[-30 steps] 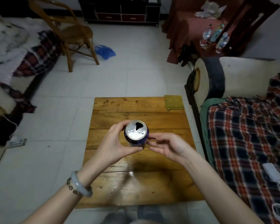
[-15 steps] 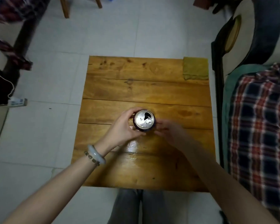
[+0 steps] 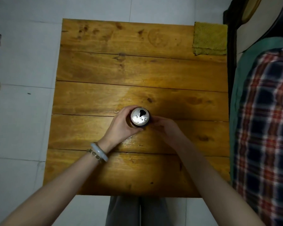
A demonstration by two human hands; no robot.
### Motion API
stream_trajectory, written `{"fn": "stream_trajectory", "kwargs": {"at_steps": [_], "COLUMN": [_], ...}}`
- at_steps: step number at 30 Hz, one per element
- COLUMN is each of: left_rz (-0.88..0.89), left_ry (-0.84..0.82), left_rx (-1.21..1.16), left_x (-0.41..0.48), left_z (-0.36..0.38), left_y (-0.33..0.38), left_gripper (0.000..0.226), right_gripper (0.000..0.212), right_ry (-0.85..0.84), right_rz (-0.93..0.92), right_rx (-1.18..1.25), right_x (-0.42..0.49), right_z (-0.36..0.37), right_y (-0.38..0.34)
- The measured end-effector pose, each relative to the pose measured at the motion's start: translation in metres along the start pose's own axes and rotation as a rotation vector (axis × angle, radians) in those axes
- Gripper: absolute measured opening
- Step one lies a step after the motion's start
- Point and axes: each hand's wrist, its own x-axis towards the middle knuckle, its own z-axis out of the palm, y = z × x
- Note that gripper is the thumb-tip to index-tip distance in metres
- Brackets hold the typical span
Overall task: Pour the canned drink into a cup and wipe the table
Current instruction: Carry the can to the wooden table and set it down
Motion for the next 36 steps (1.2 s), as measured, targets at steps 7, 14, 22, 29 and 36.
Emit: {"fn": "stream_trajectory", "kwargs": {"at_steps": [7, 14, 22, 29, 36], "left_rz": [-0.012, -0.017, -0.105, -0.189, -0.043], "left_ry": [0.012, -0.040, -0.258, -0.298, -0.142], "left_rx": [0.008, 0.031, 0.133, 0.395, 0.643], "left_x": [0.009, 0.009, 0.011, -0.012, -0.044], "left_z": [0.006, 0.006, -0.017, -0.070, -0.137], "left_y": [-0.010, -0.010, 0.005, 0.062, 0.146], "left_gripper": [0.082, 0.080, 0.101, 0.097, 0.068], "right_gripper": [0.041, 0.044, 0.048, 0.052, 0.061], "right_ry": [0.001, 0.007, 0.011, 0.161, 0.201], "right_rz": [-0.030, -0.049, -0.132, -0.288, -0.606], "right_rx": [-0.043, -0.098, -0.470, -1.023, -1.373], "right_x": [0.015, 0.013, -0.014, -0.088, -0.192], "right_z": [-0.004, -0.001, 0.013, 0.030, 0.067], "right_y": [0.004, 0.002, -0.009, -0.042, -0.089]}}
